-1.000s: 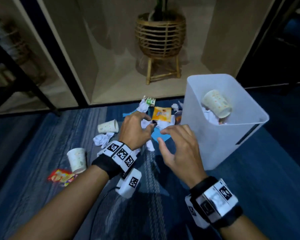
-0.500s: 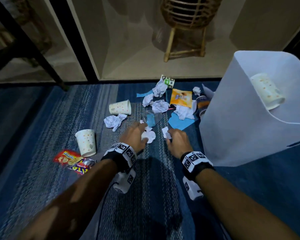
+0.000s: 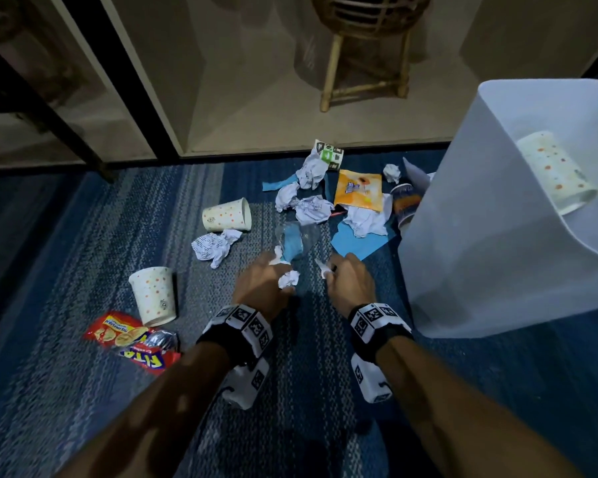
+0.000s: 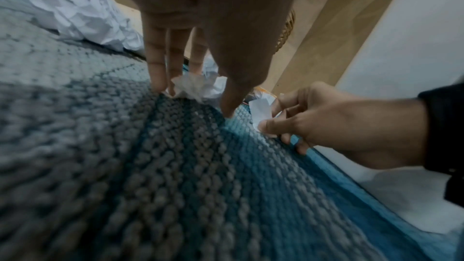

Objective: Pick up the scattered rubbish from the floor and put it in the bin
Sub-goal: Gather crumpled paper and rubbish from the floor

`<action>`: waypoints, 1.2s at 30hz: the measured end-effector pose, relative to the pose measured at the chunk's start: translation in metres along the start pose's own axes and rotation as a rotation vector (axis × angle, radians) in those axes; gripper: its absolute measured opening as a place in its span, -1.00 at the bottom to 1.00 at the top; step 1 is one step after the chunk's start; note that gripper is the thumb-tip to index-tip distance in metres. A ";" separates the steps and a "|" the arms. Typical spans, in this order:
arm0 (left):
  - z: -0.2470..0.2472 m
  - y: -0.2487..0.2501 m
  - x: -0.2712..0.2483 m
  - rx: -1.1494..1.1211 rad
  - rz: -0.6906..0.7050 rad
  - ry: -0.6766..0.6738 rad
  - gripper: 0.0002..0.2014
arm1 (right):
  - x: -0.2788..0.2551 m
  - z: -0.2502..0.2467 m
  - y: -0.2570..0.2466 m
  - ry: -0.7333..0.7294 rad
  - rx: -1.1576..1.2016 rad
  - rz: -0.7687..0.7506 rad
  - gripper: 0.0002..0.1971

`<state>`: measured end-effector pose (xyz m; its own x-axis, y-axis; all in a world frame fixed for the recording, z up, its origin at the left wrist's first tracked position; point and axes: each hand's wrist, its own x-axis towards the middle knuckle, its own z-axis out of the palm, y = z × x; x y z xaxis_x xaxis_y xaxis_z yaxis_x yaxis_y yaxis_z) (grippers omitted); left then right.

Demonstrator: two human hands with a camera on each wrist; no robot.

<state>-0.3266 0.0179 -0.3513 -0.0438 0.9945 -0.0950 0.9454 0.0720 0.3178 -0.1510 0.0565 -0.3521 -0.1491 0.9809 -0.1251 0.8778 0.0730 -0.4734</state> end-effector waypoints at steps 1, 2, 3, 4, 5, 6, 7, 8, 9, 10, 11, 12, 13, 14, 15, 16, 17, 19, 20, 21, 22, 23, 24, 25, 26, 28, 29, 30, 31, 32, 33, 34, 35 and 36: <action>-0.002 0.001 -0.004 -0.011 0.012 0.026 -0.59 | -0.003 -0.001 0.001 0.021 0.032 0.003 -0.87; -0.005 0.003 -0.008 -0.018 0.022 0.055 -0.61 | -0.006 -0.002 0.003 0.040 0.065 0.010 -0.88; -0.008 0.005 -0.012 -0.023 0.032 0.083 -0.62 | -0.010 -0.004 0.004 0.058 0.094 0.015 -0.87; -0.010 0.006 -0.016 -0.027 0.050 0.109 -0.62 | -0.015 -0.007 0.004 0.079 0.121 0.013 -0.86; -0.013 0.008 -0.019 -0.034 0.074 0.131 -0.62 | -0.020 -0.011 0.004 0.104 0.145 0.002 -0.86; -0.016 0.011 -0.023 -0.047 0.095 0.147 -0.61 | -0.027 -0.016 0.003 0.131 0.165 -0.012 -0.86; -0.019 0.014 -0.027 -0.066 0.101 0.154 -0.61 | -0.033 -0.022 0.003 0.162 0.181 -0.028 -0.87; -0.023 0.017 -0.032 -0.091 0.093 0.158 -0.62 | -0.041 -0.029 0.002 0.199 0.195 -0.043 -0.88; -0.028 0.021 -0.036 -0.123 0.079 0.159 -0.61 | -0.048 -0.036 0.001 0.237 0.210 -0.058 -0.88; -0.033 0.025 -0.042 -0.163 0.076 0.161 -0.61 | -0.056 -0.043 0.001 0.273 0.230 -0.070 -0.87; -0.040 0.030 -0.047 -0.201 0.089 0.168 -0.63 | -0.064 -0.052 0.000 0.307 0.252 -0.081 -0.87; -0.047 0.036 -0.052 -0.225 0.117 0.188 -0.65 | -0.072 -0.061 -0.001 0.339 0.273 -0.090 -0.87; -0.055 0.042 -0.057 -0.234 0.146 0.215 -0.67 | -0.081 -0.071 -0.002 0.375 0.292 -0.099 -0.87; -0.064 0.048 -0.060 -0.238 0.171 0.245 -0.68 | -0.089 -0.082 -0.003 0.418 0.305 -0.111 -0.88; -0.074 0.056 -0.063 -0.246 0.189 0.277 -0.68 | -0.097 -0.093 -0.005 0.471 0.312 -0.133 -0.89; -0.085 0.065 -0.064 -0.258 0.207 0.314 -0.67 | -0.105 -0.105 -0.008 0.524 0.315 -0.159 -0.89; -0.096 0.074 -0.065 -0.275 0.229 0.351 -0.65 | -0.113 -0.118 -0.011 0.572 0.321 -0.183 -0.91; -0.122 0.096 -0.065 -0.313 0.289 0.421 -0.64 | -0.128 -0.144 -0.017 0.647 0.341 -0.223 -0.95; -0.135 0.109 -0.066 -0.332 0.324 0.449 -0.65 | -0.134 -0.157 -0.020 0.682 0.343 -0.241 -0.96; -0.147 0.122 -0.066 -0.353 0.353 0.474 -0.68 | -0.139 -0.171 -0.022 0.716 0.343 -0.258 -0.97; -0.158 0.135 -0.066 -0.373 0.377 0.501 -0.70 | -0.144 -0.184 -0.023 0.749 0.341 -0.274 -0.97; -0.169 0.149 -0.066 -0.392 0.400 0.529 -0.71 | -0.149 -0.198 -0.023 0.783 0.342 -0.290 -0.97; -0.178 0.163 -0.066 -0.411 0.423 0.551 -0.72 | -0.154 -0.211 -0.022 0.819 0.339 -0.303 -0.96; -0.187 0.177 -0.064 -0.431 0.444 0.564 -0.73 | -0.158 -0.224 -0.020 0.858 0.329 -0.312 -0.96; -0.194 0.190 -0.063 -0.452 0.460 0.562 -0.73 | -0.161 -0.236 -0.017 0.898 0.314 -0.315 -0.96; -0.207 0.216 -0.059 -0.486 0.476 0.544 -0.75 | -0.165 -0.258 -0.008 0.973 0.290 -0.304 -0.96; -0.211 0.228 -0.057 -0.489 0.487 0.543 -0.75 | -0.165 -0.267 -0.001 1.000 0.279 -0.293 -0.95; -0.215 0.239 -0.055 -0.487 0.499 0.543 -0.75 | -0.163 -0.275 0.006 1.015 0.266 -0.276 -0.94; -0.216 0.248 -0.052 -0.482 0.511 0.540 -0.74 | -0.161 -0.281 0.014 1.017 0.252 -0.256 -0.94; -0.217 0.256 -0.050 -0.474 0.523 0.531 -0.73 | -0.158 -0.286 0.023 1.012 0.233 -0.232 -0.93; -0.216 0.263 -0.046 -0.460 0.535 0.517 -0.72 | -0.155 -0.290 0.031 1.000 0.210 -0.208 -0.91; -0.214 0.269 -0.042 -0.441 0.555 0.503 -0.72 | -0.153 -0.293 0.039 0.988 0.184 -0.186 -0.89; -0.211 0.274 -0.039 -0.420 0.578 0.485 -0.72 | -0.152 -0.295 0.045 0.980 0.160 -0.169 -0.86; -0.210 0.278 -0.037 -0.401 0.595 0.466 -0.73 | -0.152 -0.297 0.050 0.974 0.140 -0.154 -0.83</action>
<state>-0.1295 0.0170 -0.0616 0.2122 0.7986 0.5632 0.6712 -0.5380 0.5099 0.0509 -0.0357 -0.0984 0.2365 0.6868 0.6873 0.8096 0.2518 -0.5302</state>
